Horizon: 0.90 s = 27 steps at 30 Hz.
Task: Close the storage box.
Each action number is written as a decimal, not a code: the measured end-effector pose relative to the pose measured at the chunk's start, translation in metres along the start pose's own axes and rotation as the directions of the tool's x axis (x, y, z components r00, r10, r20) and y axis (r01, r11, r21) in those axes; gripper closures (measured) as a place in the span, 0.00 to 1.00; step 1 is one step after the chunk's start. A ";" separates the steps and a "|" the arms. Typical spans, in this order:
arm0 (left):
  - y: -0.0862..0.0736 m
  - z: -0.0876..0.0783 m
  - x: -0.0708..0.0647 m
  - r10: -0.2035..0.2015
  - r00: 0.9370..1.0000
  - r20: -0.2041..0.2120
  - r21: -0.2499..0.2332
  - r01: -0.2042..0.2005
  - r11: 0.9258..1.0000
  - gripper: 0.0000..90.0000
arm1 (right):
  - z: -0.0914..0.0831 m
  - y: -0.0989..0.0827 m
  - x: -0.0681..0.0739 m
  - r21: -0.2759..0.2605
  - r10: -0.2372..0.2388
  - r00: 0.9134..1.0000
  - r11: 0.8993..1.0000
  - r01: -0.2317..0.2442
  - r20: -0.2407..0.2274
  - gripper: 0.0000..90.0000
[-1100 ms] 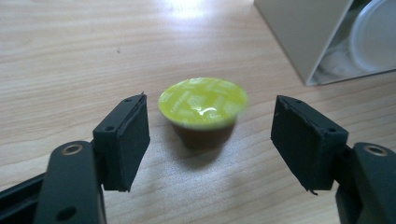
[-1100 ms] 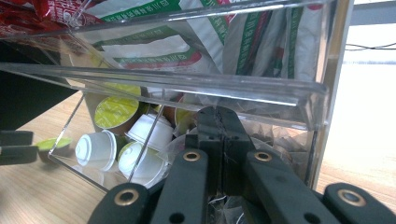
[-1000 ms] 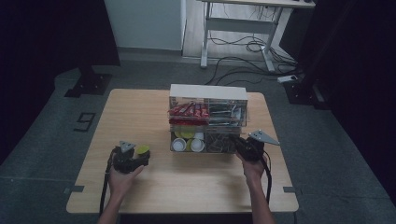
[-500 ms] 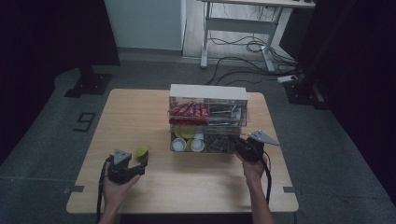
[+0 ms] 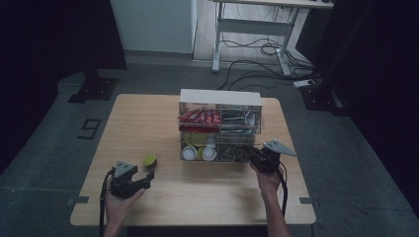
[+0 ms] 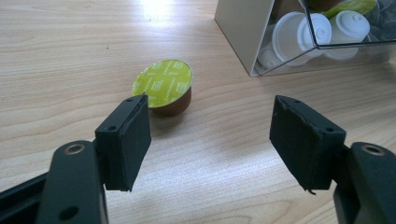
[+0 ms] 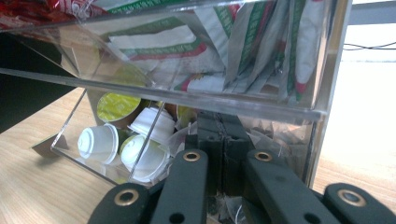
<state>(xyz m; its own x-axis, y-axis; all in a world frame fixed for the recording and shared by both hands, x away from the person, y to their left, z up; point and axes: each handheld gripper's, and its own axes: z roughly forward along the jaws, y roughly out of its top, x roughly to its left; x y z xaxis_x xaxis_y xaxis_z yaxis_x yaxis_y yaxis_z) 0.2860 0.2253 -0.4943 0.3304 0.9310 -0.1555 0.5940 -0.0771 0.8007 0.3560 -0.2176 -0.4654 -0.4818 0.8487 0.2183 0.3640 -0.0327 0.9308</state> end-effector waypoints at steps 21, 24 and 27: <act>-0.005 0.003 0.000 -0.003 1.000 0.029 0.028 0.002 1.000 0.33 | -0.013 -0.010 -0.001 0.008 0.026 1.000 1.000 -0.026 0.005 0.98; -0.005 0.004 0.001 -0.002 1.000 0.031 0.032 0.001 0.999 0.33 | -0.014 -0.010 -0.001 0.007 0.026 1.000 1.000 -0.026 0.007 0.98; -0.006 0.004 0.003 -0.006 0.999 0.031 0.036 0.005 0.999 0.33 | -0.016 -0.012 -0.001 0.014 0.024 1.000 1.000 -0.024 0.012 0.99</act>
<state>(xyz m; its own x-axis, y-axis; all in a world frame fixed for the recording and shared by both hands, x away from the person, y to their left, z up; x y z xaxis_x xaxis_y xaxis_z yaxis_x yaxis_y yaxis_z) 0.2860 0.2270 -0.5016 0.3495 0.9198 -0.1787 0.6215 -0.0848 0.7788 0.3395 -0.2263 -0.4726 -0.4630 0.8541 0.2370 0.3868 -0.0459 0.9210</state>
